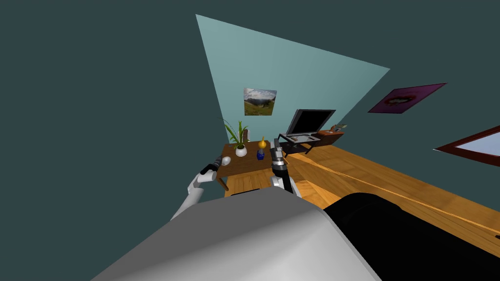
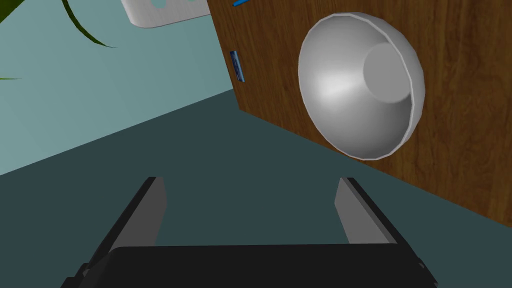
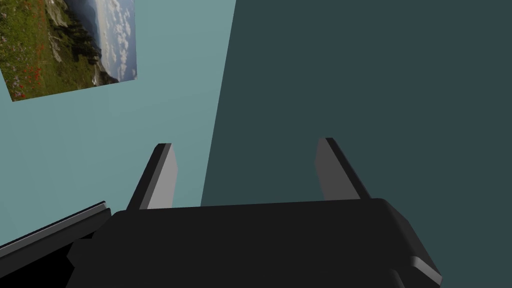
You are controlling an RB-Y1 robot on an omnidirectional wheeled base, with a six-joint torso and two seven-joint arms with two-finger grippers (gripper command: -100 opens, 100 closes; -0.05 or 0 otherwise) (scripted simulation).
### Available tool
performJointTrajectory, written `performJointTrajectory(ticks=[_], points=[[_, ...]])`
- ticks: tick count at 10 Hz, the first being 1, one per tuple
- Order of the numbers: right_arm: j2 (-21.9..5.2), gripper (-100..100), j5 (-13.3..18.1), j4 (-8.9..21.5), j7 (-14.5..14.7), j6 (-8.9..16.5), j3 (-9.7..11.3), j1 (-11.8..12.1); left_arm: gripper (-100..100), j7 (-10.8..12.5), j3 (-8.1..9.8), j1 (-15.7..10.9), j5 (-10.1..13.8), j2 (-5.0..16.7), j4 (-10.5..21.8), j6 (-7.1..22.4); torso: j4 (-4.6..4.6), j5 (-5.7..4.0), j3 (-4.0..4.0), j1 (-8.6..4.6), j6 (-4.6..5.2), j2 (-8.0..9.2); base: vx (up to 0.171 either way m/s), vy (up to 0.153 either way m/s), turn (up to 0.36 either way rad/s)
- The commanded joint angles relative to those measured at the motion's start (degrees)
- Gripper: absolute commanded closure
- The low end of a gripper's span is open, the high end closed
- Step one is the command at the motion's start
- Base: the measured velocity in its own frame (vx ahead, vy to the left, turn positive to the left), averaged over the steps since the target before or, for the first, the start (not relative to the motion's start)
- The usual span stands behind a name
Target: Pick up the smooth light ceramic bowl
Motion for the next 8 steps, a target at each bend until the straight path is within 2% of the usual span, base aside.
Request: performJointTrajectory(ticks=[1, 2, 3, 5, 6, 8], points=[[0.0, 0, 0.0, 0.0, 0.0, 0.0, 0.0, 0.0, -100, -0.3, 0.12, -0.6, 0.3, -0.1, 0.7, 1.8, 0.0, 0.0, 0.0, 0.0, 0.0, 0.0, 0.02, 0.001, -0.023], [0.0, 0, 0.0, 0.0, 0.0, 0.0, 0.0, 0.0, -100, -0.7, 0.12, -1.9, 1.4, 0.2, 3.2, 3.9, 0.0, 0.0, 0.01, 0.0, -0.01, 0.02, 0.026, 0.003, -0.031], [0.0, 0, 0.0, 0.0, 0.0, 0.0, 0.0, 0.0, -100, -0.7, 0.12, -1.9, 1.4, 0.2, 3.2, 4.0, 0.0, 0.0, 0.0, 0.01, 0.0, -0.01, 0.023, -0.002, -0.024], [0.0, 0, 0.0, 0.0, 0.0, 0.0, 0.0, 0.0, -100, -1.7, 0.16, -4.2, 3.5, 0.8, 7.6, 7.6, 0.0, 0.0, 0.0, -0.02, 0.0, 0.0, 0.037, -0.005, -0.039], [0.0, 0, 0.0, 0.0, 0.0, 0.0, 0.0, 0.0, -100, -1.7, 0.16, -4.2, 3.5, 0.8, 7.9, 8.2, -0.01, -0.01, -0.03, -0.02, -0.01, -0.06, 0.043, -0.005, -0.01], [0.0, 0, 0.0, 0.0, 0.0, 0.0, 0.0, 0.0, -100, -2.5, 0.24, -6.1, 5.3, 1.4, 12.1, 11.5, -0.02, 0.0, -0.04, -0.01, -0.01, -0.06, 0.043, -0.001, -0.027]])
